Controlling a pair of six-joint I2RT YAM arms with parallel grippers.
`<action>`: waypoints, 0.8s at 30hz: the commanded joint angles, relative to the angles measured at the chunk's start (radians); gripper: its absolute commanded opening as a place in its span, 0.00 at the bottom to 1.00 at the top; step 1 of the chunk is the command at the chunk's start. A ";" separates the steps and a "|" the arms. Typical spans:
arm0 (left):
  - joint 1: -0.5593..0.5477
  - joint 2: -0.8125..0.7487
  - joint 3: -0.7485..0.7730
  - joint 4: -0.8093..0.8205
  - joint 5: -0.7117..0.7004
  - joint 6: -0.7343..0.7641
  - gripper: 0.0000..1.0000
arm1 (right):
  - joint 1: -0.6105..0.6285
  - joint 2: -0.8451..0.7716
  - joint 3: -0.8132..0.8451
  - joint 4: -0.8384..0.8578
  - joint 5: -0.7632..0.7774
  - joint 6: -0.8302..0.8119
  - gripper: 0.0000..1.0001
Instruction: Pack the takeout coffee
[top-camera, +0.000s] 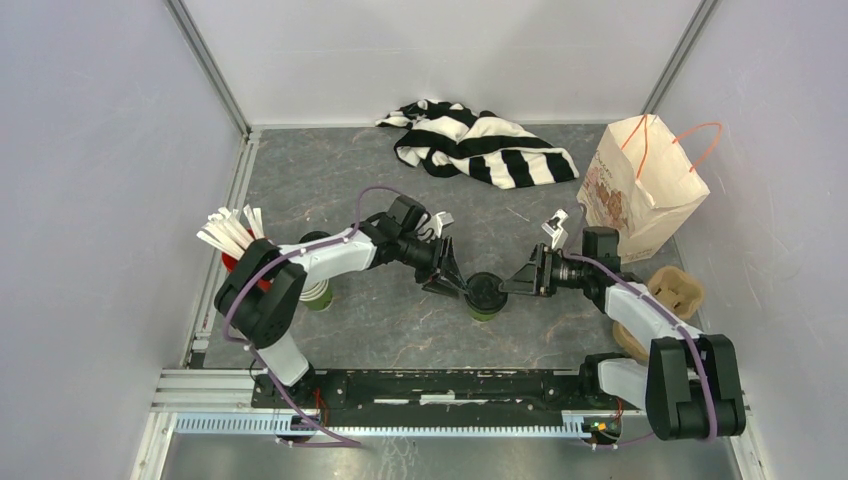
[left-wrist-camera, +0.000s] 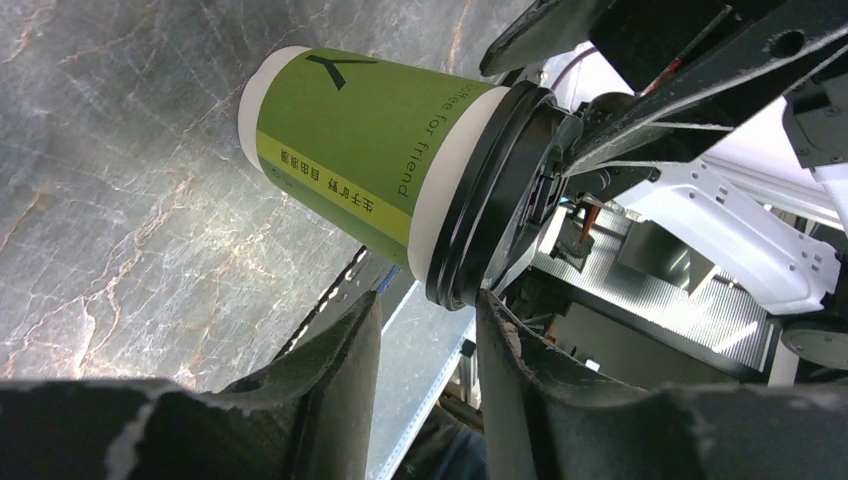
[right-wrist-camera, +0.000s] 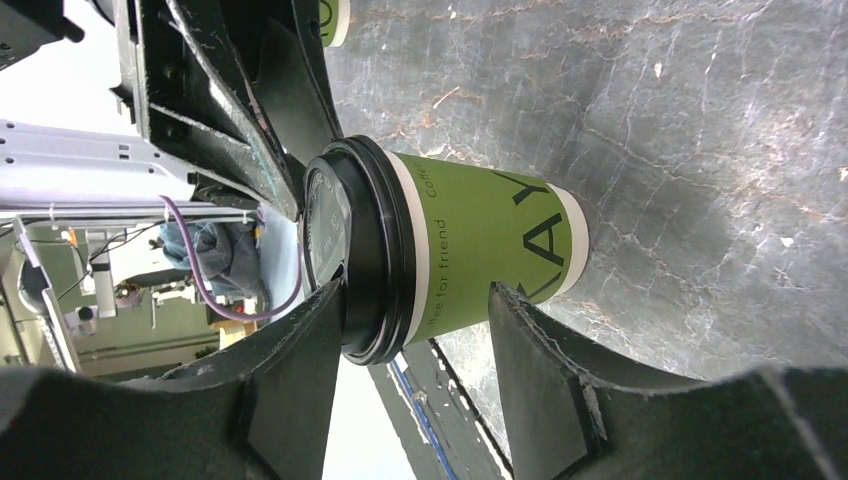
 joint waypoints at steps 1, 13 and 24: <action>-0.005 0.009 -0.085 0.008 -0.067 0.059 0.44 | -0.009 0.002 -0.060 0.017 0.014 -0.069 0.59; -0.004 -0.171 -0.043 0.002 -0.063 -0.020 0.76 | -0.010 -0.042 -0.015 -0.060 -0.010 -0.101 0.60; -0.009 -0.126 -0.102 0.112 -0.039 -0.088 0.64 | -0.009 -0.037 -0.013 -0.051 -0.012 -0.100 0.60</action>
